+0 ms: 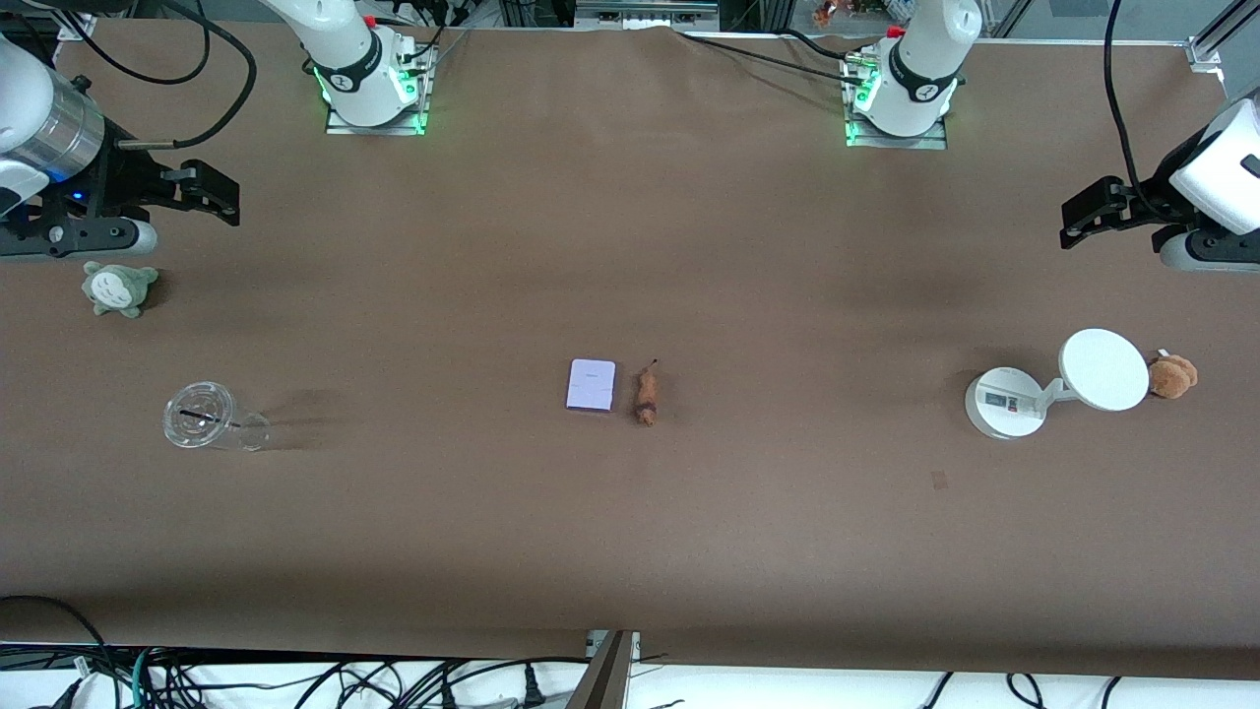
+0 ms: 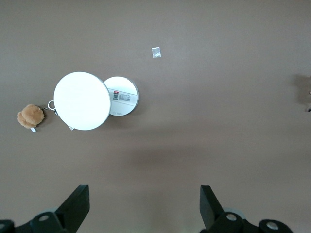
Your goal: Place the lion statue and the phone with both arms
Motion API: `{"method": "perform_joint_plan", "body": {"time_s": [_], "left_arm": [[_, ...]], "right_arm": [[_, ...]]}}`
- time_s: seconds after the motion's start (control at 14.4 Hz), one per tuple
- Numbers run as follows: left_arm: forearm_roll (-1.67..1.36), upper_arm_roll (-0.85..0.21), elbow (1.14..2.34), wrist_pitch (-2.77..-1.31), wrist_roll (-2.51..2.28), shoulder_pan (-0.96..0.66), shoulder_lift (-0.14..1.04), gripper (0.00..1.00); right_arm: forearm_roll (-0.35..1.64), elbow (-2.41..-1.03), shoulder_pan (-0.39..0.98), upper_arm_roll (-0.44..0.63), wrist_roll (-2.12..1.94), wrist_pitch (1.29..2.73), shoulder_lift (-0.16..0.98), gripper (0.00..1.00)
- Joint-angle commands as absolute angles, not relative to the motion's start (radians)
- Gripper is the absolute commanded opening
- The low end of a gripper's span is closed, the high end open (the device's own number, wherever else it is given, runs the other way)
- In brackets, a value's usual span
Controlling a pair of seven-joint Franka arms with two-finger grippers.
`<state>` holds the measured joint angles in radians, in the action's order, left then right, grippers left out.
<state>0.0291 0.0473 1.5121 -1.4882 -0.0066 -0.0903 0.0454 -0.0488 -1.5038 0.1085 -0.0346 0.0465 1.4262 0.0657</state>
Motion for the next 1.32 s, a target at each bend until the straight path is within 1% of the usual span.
{"method": "perform_joint_plan", "body": {"time_s": [0.0, 0.07, 0.21, 0.28, 0.42, 0.56, 0.77, 0.84, 0.98, 1.11, 1.25], "left_arm": [[0.02, 0.046, 1.482, -1.488, -0.015, -0.101, 0.054, 1.0], [0.015, 0.043, 1.47, -1.48, -0.049, -0.101, 0.07, 1.0], [0.012, 0.034, 1.463, -1.488, -0.087, -0.1, 0.078, 1.0], [0.017, 0.032, 1.459, -1.488, -0.086, -0.104, 0.09, 1.0], [0.031, 0.029, 1.459, -1.486, -0.083, -0.103, 0.146, 1.0], [0.017, 0.034, 1.459, -1.47, -0.084, -0.094, 0.234, 1.0], [-0.004, 0.031, 1.457, -1.439, 0.001, -0.092, 0.23, 1.0], [-0.082, 0.035, 1.46, -1.443, -0.017, -0.087, 0.235, 1.0], [-0.197, 0.038, 1.462, -1.477, -0.112, -0.084, 0.271, 1.0], [-0.206, 0.031, 1.465, -1.558, -0.22, -0.115, 0.314, 1.0], [-0.247, 0.031, 1.466, -1.597, -0.306, -0.165, 0.337, 1.0]], "right_arm": [[-0.057, -1.48, 0.11, -0.038, 0.046, 1.414, 0.084, 1.0], [-0.055, -1.482, 0.112, -0.038, 0.046, 1.414, 0.086, 1.0], [-0.055, -1.482, 0.112, -0.038, 0.048, 1.416, 0.139, 1.0], [-0.054, -1.482, 0.112, -0.038, 0.046, 1.417, 0.146, 1.0], [-0.055, -1.482, 0.112, -0.037, 0.046, 1.417, 0.149, 1.0], [-0.055, -1.482, 0.112, -0.037, 0.046, 1.417, 0.155, 1.0], [-0.067, -1.483, 0.112, -0.037, 0.046, 1.416, 0.173, 1.0], [-0.066, -1.483, 0.11, -0.037, 0.046, 1.417, 0.173, 1.0], [-0.061, -1.483, 0.11, -0.037, 0.048, 1.419, 0.173, 1.0], [-0.057, -1.483, 0.11, -0.037, 0.051, 1.424, 0.178, 1.0], [-0.055, -1.483, 0.11, -0.037, 0.055, 1.424, 0.181, 1.0]]}}
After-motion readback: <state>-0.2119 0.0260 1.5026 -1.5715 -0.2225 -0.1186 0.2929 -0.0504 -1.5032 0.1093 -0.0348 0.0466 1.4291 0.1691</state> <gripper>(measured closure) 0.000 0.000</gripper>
